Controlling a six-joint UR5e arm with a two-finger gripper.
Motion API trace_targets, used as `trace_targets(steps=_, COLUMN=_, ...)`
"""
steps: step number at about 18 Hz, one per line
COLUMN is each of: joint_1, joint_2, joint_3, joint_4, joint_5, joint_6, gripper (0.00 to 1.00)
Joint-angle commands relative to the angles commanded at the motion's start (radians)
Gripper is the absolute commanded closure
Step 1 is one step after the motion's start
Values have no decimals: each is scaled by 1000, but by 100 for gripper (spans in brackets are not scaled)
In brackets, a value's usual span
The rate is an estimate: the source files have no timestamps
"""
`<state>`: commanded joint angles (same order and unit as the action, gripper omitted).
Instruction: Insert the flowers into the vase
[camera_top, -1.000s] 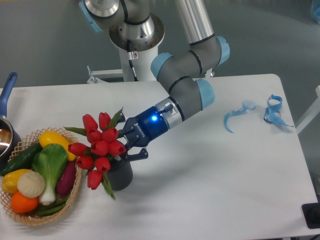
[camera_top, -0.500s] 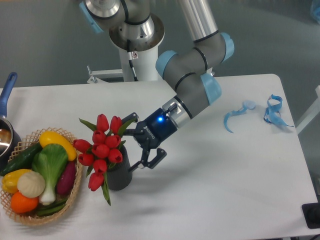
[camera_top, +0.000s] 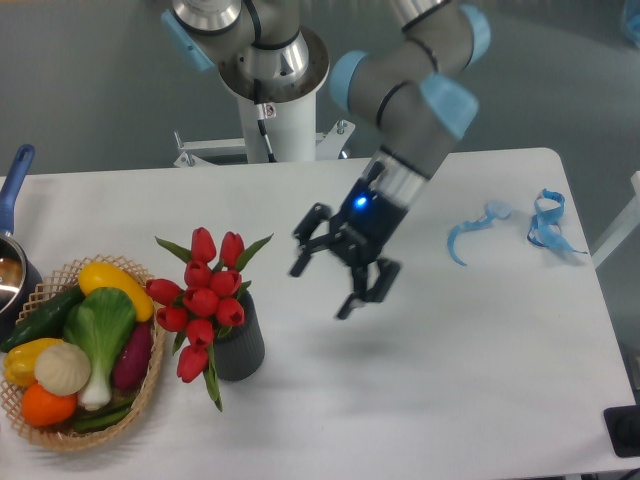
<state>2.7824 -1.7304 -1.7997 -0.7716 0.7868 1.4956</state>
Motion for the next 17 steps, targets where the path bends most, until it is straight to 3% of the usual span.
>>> trace_targets(steps=4, joint_1=54, joint_2=54, joint_3=114, joint_4=-32, joint_5=292, joint_6=1, gripper=0)
trace_targets(steps=6, joint_1=59, joint_2=72, joint_3=158, joint_4=-110, joint_5=399, joint_6=17, gripper=0)
trace_targets(steps=8, joint_1=68, joint_2=83, joint_3=190, joint_4=-191, joint_5=437, joint_6=102, gripper=0)
trace_targets(steps=13, joint_1=173, joint_2=103, joint_3=273, joint_4=-467, joint_5=456, joint_6=432, gripper=0)
trace_targets(steps=17, joint_1=212, joint_2=141, joint_3=241, joint_4=-515, joint_5=506, joint_6=561, gripper=0)
